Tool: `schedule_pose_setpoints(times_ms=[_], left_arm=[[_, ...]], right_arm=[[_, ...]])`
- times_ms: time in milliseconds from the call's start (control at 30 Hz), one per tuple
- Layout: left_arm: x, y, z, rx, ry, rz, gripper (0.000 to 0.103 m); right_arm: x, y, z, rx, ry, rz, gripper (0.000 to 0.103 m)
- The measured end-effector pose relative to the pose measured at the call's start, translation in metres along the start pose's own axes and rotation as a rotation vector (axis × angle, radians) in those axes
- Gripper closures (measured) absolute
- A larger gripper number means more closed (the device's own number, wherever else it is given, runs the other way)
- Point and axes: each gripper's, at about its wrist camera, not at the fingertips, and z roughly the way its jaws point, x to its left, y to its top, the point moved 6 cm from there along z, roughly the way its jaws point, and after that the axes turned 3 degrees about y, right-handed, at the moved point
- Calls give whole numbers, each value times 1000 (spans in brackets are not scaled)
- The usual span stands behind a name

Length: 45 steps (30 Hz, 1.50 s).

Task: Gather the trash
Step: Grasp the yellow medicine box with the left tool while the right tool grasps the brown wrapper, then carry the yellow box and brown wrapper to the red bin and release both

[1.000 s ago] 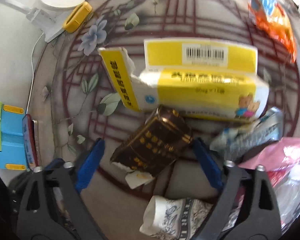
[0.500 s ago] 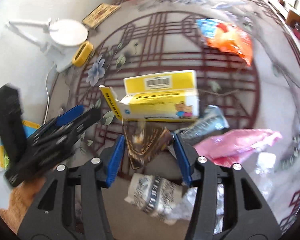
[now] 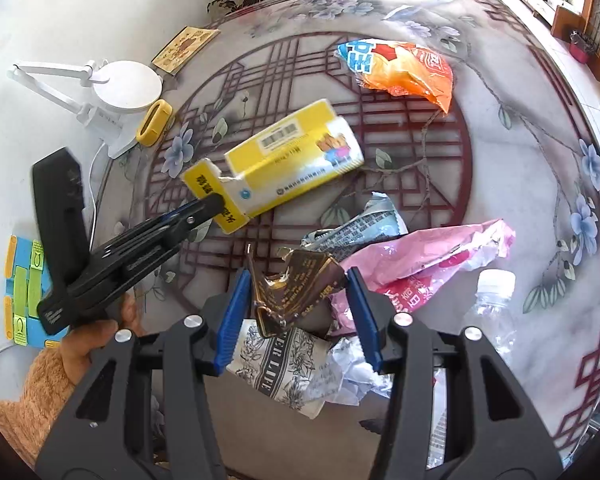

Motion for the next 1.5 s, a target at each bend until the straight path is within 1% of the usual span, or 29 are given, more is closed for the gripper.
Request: schedule_pose_setpoints(times_ms=[100,200,300,400,467,633,800,1000,1200,1500], left_arm=[[-3,-2,-18,-34,-12,-39,95],[-9,-5,-30,-44,-31,-66,95],[-16,-8,-39,-58,-29,-70,96],[-18,-5,-51,-89,-29,-94,96],[-22,-2,-58,-107,-20,-95,96],[-34,1,-71,-123,-47,-99,96],[-51,1,-80,-139,-47,-79,96],[-81,3,-87,-160,-41,-38,96],[-118,1,-85,-159,-42,0,96],[-181,-2,-69,-143,-51,67,96]], right_arm=[[4,1,-4,-12,4,-9,55],[7,3,-10,-37,1,-24,55],[8,4,-13,-48,4,-22,55],[7,5,-19,-61,5,-23,55],[7,6,-24,-72,5,-25,55],[4,9,-41,-121,-1,-39,55],[-2,11,-58,-162,-1,-49,55],[-22,10,-79,-202,10,-35,55],[-50,8,-98,-228,25,-11,55],[-98,6,-124,-262,41,31,55]])
